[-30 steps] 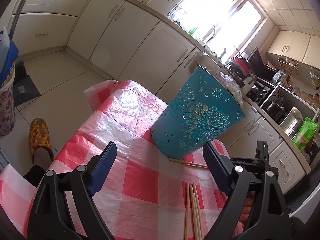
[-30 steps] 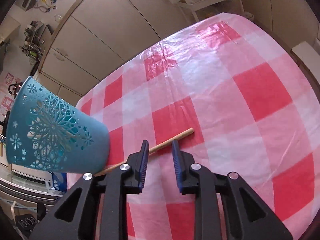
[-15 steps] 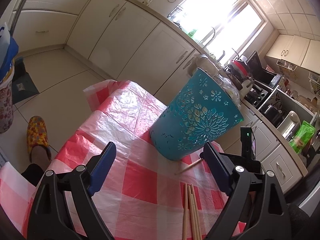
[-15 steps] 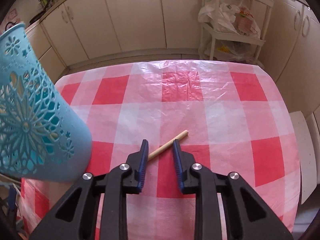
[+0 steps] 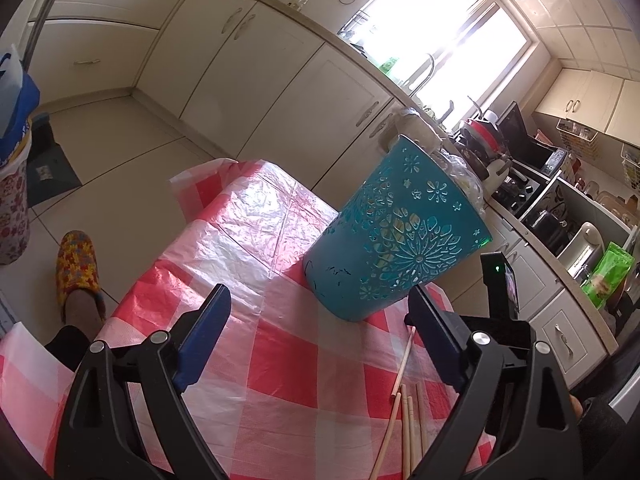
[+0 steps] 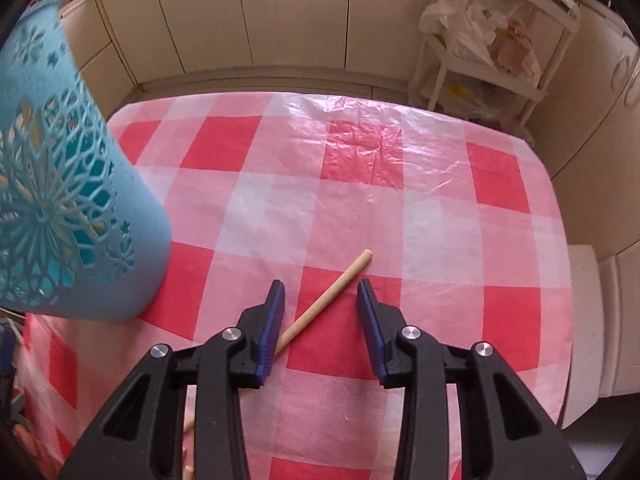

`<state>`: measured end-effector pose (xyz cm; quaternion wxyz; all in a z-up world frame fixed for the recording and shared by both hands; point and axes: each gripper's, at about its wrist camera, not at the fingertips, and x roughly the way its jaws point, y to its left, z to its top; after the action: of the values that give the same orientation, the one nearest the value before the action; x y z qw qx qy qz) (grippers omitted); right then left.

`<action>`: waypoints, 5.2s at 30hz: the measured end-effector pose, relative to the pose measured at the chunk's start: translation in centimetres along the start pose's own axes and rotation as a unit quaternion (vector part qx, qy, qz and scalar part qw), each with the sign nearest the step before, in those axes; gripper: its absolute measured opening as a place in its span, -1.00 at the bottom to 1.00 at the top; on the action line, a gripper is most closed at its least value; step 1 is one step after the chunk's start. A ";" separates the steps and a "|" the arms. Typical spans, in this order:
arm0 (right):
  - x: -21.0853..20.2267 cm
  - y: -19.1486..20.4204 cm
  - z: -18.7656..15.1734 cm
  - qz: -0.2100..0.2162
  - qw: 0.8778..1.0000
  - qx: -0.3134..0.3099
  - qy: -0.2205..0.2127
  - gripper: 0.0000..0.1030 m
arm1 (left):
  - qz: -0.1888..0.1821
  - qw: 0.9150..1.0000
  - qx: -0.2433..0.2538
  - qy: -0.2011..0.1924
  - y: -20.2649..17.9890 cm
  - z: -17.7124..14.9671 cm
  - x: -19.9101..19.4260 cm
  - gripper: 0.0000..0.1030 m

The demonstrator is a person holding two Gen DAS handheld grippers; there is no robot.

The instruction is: Organize utensils

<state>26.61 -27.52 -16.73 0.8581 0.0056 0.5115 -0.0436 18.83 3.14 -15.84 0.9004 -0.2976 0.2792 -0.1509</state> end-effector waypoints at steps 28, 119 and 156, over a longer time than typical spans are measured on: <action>-20.9 -1.7 2.7 0.286 0.868 0.173 -0.366 -0.89 | 0.002 1.000 -0.009 -0.004 0.1 0.0 0.0 0.70; -5.3 4.0 -9.8 0.080 0.993 -0.064 -0.053 -0.84 | 0.051 0.894 0.319 0.310 -9.1 -4.0 7.4 -0.91; -5.9 -1.7 -12.8 0.212 0.967 0.111 -0.088 -0.88 | -0.123 0.967 0.190 -0.118 -13.9 11.3 -5.0 -0.91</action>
<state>12.45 -28.12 -17.61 0.8837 0.2047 0.4128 0.0825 20.09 -0.39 2.33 0.9415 -0.1689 0.0985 -0.2746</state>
